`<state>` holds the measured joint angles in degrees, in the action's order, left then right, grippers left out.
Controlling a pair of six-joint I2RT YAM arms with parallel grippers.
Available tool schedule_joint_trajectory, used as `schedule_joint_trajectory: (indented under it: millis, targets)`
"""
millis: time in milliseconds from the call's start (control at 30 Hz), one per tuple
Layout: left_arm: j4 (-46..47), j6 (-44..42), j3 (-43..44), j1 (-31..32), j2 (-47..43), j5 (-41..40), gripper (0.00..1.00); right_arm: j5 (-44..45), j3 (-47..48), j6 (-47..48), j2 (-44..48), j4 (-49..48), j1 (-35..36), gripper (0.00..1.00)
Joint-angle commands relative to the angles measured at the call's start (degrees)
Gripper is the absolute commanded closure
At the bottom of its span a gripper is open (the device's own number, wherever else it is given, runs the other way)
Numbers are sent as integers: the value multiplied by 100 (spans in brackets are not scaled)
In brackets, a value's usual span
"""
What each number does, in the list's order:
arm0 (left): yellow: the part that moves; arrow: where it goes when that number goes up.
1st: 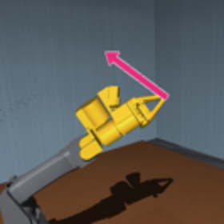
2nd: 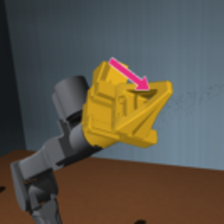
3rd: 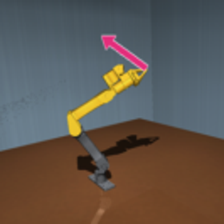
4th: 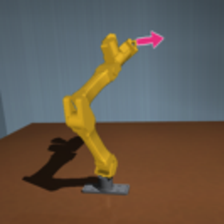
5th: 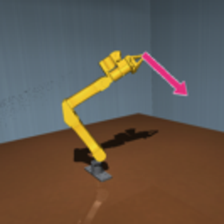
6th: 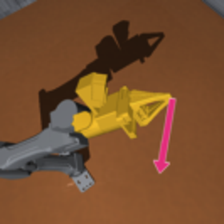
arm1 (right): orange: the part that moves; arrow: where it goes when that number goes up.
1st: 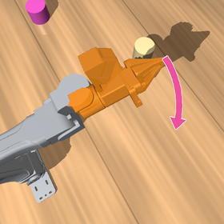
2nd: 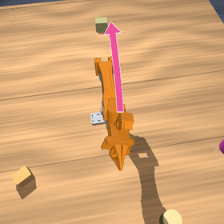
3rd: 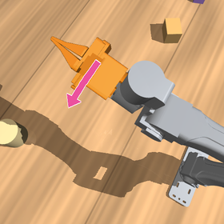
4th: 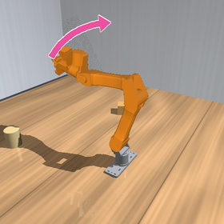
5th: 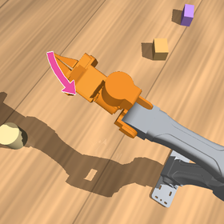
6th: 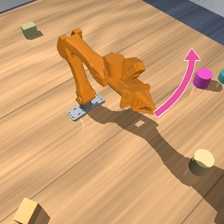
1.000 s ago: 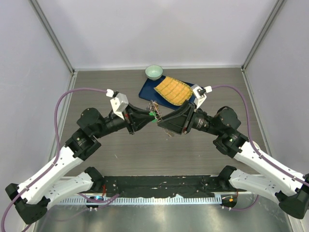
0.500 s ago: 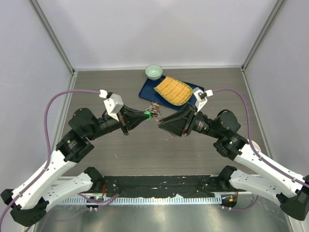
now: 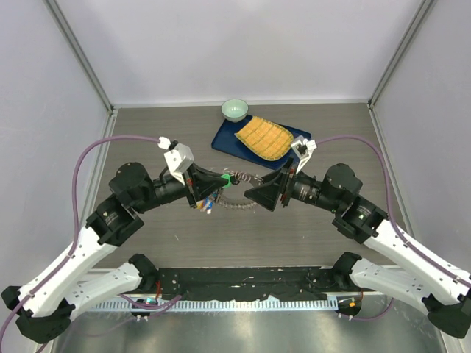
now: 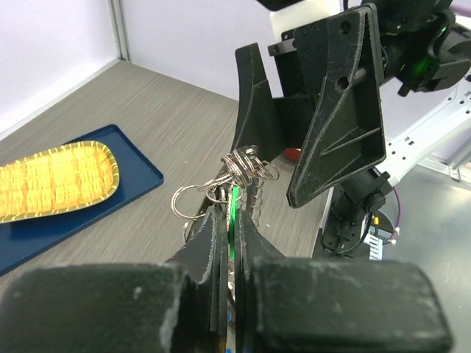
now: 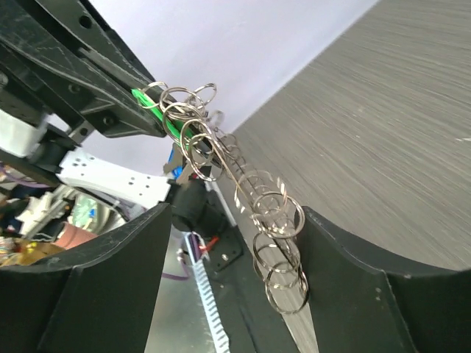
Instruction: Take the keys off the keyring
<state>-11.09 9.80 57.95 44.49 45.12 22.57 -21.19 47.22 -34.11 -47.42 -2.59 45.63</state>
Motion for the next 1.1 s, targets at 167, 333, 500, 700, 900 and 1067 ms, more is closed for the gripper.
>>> schedule_joint_trajectory:
  millis: [167,333,500,700,900,1067]
  targets:
    - [-85,-434,514,16,251,160,100,757,1113,1615,58,1814,-19,25]
    - [-832,-1171,682,16,365,564,100,494,1798,2750,-346,2270,-19,28]
    - [-1263,-1823,647,16,331,801,100,126,2746,3541,-935,3017,-19,27]
    - [-1158,-2316,401,7,216,1478,100,-1051,2845,4263,-1366,3291,-19,34]
    - [-1053,-2448,348,7,155,1707,100,-1801,2546,4773,-1419,3370,-19,41]
    - [-1325,-2571,533,7,348,1751,100,-2223,2293,4914,-1358,3230,-19,45]
